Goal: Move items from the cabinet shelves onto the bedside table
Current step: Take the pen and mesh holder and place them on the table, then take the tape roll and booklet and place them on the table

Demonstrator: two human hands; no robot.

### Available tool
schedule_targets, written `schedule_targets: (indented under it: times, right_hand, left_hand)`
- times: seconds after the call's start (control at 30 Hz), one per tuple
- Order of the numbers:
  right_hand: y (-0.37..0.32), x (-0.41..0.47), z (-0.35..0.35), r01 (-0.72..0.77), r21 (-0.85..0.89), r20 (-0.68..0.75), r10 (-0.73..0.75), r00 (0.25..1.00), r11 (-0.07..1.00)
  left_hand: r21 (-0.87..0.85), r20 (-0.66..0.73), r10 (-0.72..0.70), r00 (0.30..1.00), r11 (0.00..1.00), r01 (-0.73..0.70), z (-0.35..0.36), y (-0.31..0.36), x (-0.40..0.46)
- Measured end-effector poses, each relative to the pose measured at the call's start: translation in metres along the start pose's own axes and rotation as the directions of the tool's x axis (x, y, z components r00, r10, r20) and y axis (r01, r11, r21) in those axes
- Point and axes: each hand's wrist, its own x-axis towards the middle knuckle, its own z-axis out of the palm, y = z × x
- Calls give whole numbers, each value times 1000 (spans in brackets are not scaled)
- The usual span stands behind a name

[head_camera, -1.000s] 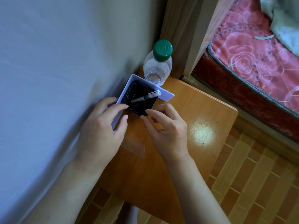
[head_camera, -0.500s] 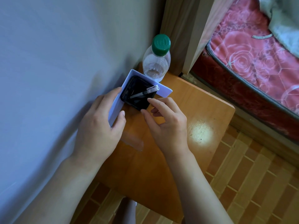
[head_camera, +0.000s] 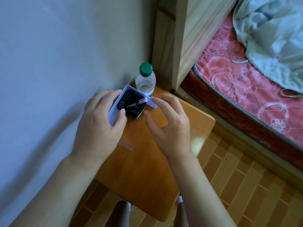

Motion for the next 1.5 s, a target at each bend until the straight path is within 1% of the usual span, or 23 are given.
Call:
schedule_targets:
  times: [0.17,0.27,0.4,0.6,0.73,0.87,0.97,1.2,1.5]
  right_hand:
    - [-26,18,-52,41,-13,-23,-42,999,999]
    - [-42,33,-89,73,4,-47,-72,996,997]
    - [-72,60,-142,121,-26,-101,-123,987,992]
    - [-132,101,-221,217,4,-221,-211,952,976]
    - [-179,122,-267,303,-20,-284,-296,912,953]
    - [-225,140,-313,384,-25,-304,-373,877,923]
    - [-260,152,-349,435,-43,-332,-424,843,899]
    - [-337,176,-425,576,-63,-394,-551,736,815]
    - [-419,177,-504,696,-76,-421,-656,627,714]
  left_hand:
    - [3,-62,53,997,999,-53,-24,51,4]
    - [11,-103,116,988,993,-115,-45,85,10]
    - [14,-169,191,967,981,-191,-83,133,22]
    - [41,-276,293,915,955,-294,-157,208,33]
    - [68,-342,327,881,944,-324,-205,250,31]
    - [114,-392,364,845,931,-348,-253,287,27]
    - [140,-438,390,810,920,-367,-291,318,21]
    - [220,-573,429,698,901,-373,-370,384,2]
    - [312,-695,462,551,884,-347,-439,460,-46]
